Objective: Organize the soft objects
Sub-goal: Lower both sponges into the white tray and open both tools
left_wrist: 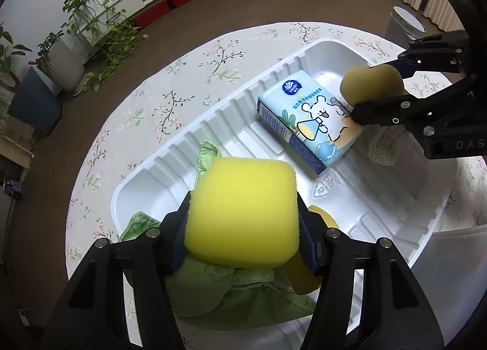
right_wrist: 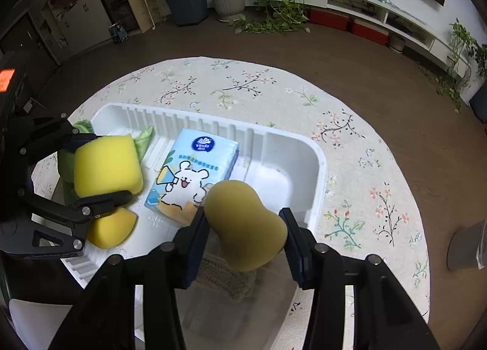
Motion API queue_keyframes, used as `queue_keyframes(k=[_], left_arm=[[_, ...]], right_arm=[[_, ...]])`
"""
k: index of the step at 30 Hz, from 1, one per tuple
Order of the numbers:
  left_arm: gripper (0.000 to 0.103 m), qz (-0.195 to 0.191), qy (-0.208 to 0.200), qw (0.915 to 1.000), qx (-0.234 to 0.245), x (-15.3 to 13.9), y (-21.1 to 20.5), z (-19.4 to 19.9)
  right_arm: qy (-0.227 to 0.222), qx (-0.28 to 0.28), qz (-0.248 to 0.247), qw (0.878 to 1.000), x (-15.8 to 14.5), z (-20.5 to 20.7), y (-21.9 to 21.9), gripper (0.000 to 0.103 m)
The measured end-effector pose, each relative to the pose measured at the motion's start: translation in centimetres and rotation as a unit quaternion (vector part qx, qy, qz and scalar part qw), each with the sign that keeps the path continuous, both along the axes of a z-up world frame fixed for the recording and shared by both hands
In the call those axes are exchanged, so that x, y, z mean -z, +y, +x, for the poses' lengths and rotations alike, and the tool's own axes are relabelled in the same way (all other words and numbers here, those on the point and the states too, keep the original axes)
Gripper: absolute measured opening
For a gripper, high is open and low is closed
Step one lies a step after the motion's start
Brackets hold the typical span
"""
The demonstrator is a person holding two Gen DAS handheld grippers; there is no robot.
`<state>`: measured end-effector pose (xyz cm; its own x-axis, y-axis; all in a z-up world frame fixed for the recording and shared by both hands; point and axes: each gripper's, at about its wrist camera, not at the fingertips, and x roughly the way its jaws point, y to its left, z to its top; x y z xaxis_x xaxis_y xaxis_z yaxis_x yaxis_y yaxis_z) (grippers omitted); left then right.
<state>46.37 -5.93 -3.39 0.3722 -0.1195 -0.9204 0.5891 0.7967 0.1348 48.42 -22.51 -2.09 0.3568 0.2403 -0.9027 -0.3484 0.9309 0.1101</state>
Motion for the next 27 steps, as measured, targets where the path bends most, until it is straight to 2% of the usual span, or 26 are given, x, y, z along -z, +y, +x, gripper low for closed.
queue_keyframes(k=[2,4,9,11,17,19,21,27], left_arm=[[0.057,0.002,-0.002,1.0000,-0.008,0.0,0.3,0.0],[0.061,-0.001,-0.001,0.9999,-0.015,0.1,0.6,0.0],[0.073,-0.010,0.006,0.9995,-0.029,0.2,1.5,-0.2],[0.073,-0.012,0.003,0.9994,-0.032,0.0,1.7,-0.3],[0.089,-0.017,-0.009,0.9994,-0.027,-0.8,1.7,-1.0],[0.099,-0.024,-0.017,0.9992,-0.027,-1.4,1.8,-1.2],[0.102,-0.033,-0.026,0.9987,-0.031,-2.1,2.1,-1.4],[0.103,-0.069,-0.075,0.9921,-0.074,-6.0,4.5,-2.2]], right_arm=[[-0.003,0.000,0.004,1.000,0.0,-0.2,-0.1,0.051],[-0.004,0.001,0.005,1.000,0.0,-0.3,-0.1,0.052],[0.000,-0.009,0.018,1.000,-0.1,-0.9,0.4,0.069],[-0.003,-0.009,0.016,1.000,-0.2,-1.1,0.6,0.073],[-0.023,0.008,0.030,0.999,-1.7,-1.6,-0.1,0.087],[-0.030,0.017,0.039,0.999,-2.3,-1.7,-0.8,0.088],[-0.035,0.031,0.051,0.998,-2.9,-1.8,-1.8,0.091],[-0.050,0.056,0.067,0.995,-3.9,-3.0,-4.5,0.103]])
